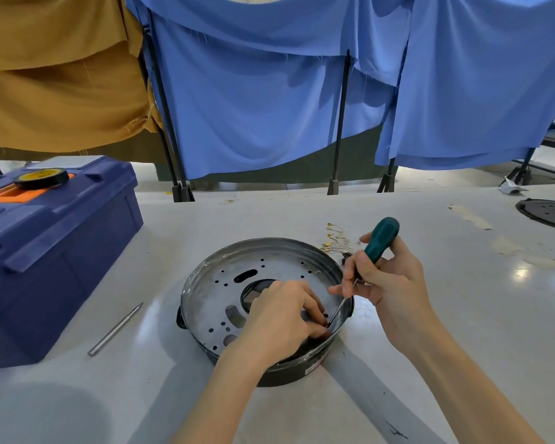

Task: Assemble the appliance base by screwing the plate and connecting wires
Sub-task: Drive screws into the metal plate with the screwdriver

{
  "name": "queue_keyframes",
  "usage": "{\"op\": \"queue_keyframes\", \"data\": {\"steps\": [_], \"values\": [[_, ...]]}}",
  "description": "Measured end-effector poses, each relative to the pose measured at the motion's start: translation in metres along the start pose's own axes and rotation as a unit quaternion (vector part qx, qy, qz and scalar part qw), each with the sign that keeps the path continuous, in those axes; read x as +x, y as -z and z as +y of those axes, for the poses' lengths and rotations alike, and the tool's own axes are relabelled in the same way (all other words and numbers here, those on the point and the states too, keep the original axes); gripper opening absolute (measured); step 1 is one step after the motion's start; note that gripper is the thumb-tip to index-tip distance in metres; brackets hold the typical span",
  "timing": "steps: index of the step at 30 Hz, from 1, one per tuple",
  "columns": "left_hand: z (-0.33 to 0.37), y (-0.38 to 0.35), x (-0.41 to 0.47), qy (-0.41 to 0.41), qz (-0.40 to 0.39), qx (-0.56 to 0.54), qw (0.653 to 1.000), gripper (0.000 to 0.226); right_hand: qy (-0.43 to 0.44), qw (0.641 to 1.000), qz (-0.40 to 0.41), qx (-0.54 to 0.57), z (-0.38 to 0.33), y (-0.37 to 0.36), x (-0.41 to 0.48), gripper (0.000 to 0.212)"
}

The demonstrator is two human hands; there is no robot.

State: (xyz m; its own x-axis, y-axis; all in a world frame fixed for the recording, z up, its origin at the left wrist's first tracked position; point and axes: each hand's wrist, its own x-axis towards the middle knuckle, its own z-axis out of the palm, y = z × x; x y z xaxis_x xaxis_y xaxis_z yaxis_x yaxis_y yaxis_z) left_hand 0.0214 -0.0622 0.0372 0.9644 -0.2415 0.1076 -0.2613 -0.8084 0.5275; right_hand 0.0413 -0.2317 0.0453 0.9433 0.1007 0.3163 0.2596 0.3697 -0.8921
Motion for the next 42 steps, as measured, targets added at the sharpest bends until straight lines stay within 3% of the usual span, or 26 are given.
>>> {"op": "queue_keyframes", "data": {"steps": [12, 16, 20, 26, 33, 35, 38, 40, 42], "values": [[-0.003, -0.004, 0.002, 0.003, 0.008, -0.017, 1.000, 0.011, 0.037, 0.990, -0.084, -0.105, -0.008, -0.009, -0.007, 0.024], [-0.006, -0.006, 0.000, 0.010, 0.016, -0.124, 0.992, 0.045, 0.067, 0.972, -0.117, -0.191, -0.007, -0.018, -0.013, 0.029], [-0.002, -0.002, -0.001, -0.018, 0.014, -0.199, 0.980, 0.016, 0.077, 0.963, -0.109, -0.233, -0.007, -0.021, -0.015, 0.032], [0.001, 0.004, -0.002, -0.014, 0.011, -0.281, 0.959, 0.039, 0.085, 0.945, -0.024, -0.316, -0.002, -0.016, -0.010, 0.035], [0.010, 0.006, 0.002, -0.036, 0.033, -0.277, 0.960, 0.025, 0.049, 0.940, 0.046, -0.334, 0.001, -0.011, -0.005, 0.060], [0.014, 0.001, 0.005, -0.027, 0.048, -0.256, 0.965, 0.013, 0.046, 0.935, 0.045, -0.348, 0.002, -0.012, -0.004, 0.060], [0.013, -0.004, 0.004, -0.011, 0.044, -0.248, 0.968, 0.014, 0.049, 0.933, 0.029, -0.355, -0.001, -0.014, -0.003, 0.056], [0.011, -0.003, 0.002, -0.005, 0.035, -0.278, 0.960, 0.011, 0.047, 0.944, 0.004, -0.326, -0.008, -0.015, -0.002, 0.051], [0.011, -0.002, 0.002, 0.001, 0.032, -0.295, 0.955, 0.013, 0.050, 0.963, -0.047, -0.261, -0.016, -0.015, 0.001, 0.062]]}}
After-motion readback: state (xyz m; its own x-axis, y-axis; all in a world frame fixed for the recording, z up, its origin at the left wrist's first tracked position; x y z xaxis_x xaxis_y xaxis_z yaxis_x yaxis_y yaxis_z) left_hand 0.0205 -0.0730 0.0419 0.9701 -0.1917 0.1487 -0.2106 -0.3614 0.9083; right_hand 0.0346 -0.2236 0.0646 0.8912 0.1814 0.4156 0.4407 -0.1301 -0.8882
